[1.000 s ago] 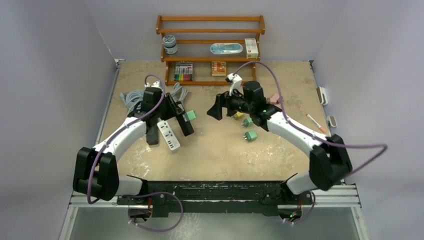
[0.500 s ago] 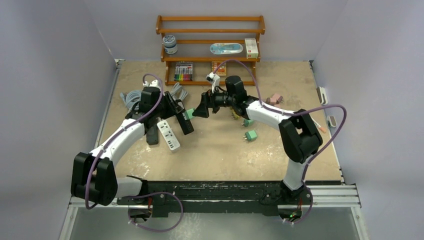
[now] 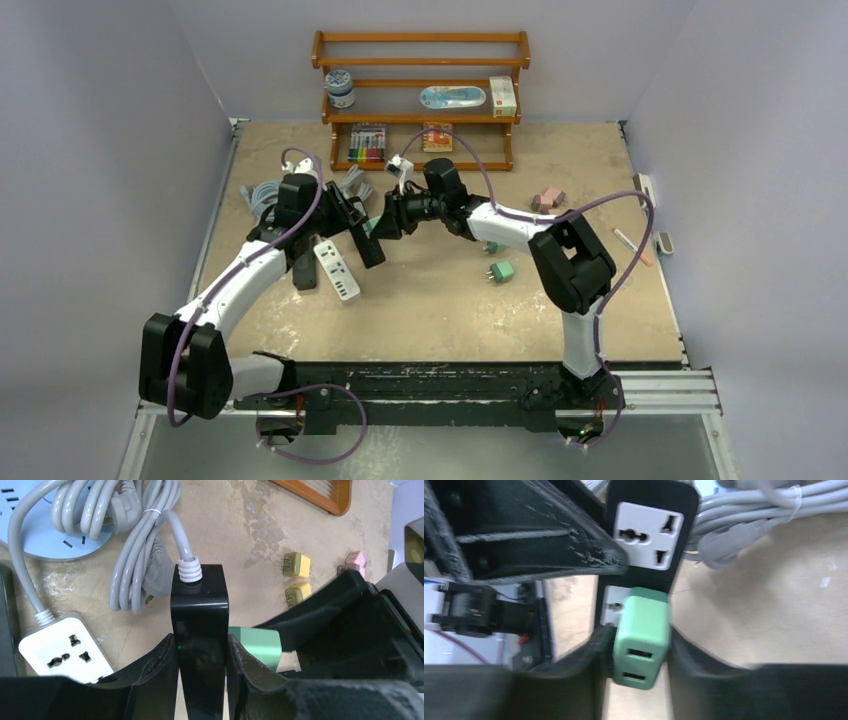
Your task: Pull the plug off the socket
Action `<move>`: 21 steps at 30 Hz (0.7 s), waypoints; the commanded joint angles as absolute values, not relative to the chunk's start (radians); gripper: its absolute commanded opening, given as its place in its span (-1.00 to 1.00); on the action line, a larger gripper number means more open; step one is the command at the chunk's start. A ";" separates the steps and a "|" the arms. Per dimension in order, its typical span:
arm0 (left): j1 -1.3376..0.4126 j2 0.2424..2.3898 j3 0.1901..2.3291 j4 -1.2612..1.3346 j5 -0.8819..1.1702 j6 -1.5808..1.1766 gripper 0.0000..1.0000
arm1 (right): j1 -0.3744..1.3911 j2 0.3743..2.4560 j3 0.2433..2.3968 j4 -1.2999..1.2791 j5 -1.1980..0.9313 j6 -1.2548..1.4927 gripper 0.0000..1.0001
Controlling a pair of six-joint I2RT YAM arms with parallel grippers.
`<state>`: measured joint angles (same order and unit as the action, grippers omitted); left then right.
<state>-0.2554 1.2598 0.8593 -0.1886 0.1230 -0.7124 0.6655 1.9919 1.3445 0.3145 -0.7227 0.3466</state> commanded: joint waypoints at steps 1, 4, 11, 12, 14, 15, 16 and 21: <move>-0.253 1.202 0.867 -0.057 0.134 -0.718 -1.00 | 0.680 1.977 1.396 0.358 -0.755 0.343 -0.46; -0.253 1.201 0.861 -0.049 0.130 -0.722 -1.00 | 0.687 1.983 1.413 0.311 -0.747 0.311 -1.00; -0.253 1.215 0.862 -0.087 0.077 -0.710 -1.00 | 0.686 1.913 1.382 0.251 -0.689 0.269 -1.00; -0.253 1.218 0.863 -0.099 0.062 -0.707 -1.00 | 0.687 1.896 1.385 0.220 -0.659 0.247 -1.00; -0.252 1.231 0.866 -0.122 0.029 -0.704 -1.00 | 0.687 1.866 1.398 0.162 -0.561 0.195 -1.00; -0.252 1.240 0.869 -0.134 0.017 -0.702 -1.00 | 0.692 1.849 1.409 0.144 -0.482 0.169 -1.00; -0.252 1.248 0.872 -0.147 0.004 -0.700 -1.00 | 0.707 1.835 1.425 0.106 -0.366 0.134 -1.00; -0.250 1.279 0.890 -0.178 -0.031 -0.698 -1.00 | 0.701 1.770 1.425 0.077 -0.393 0.118 -1.00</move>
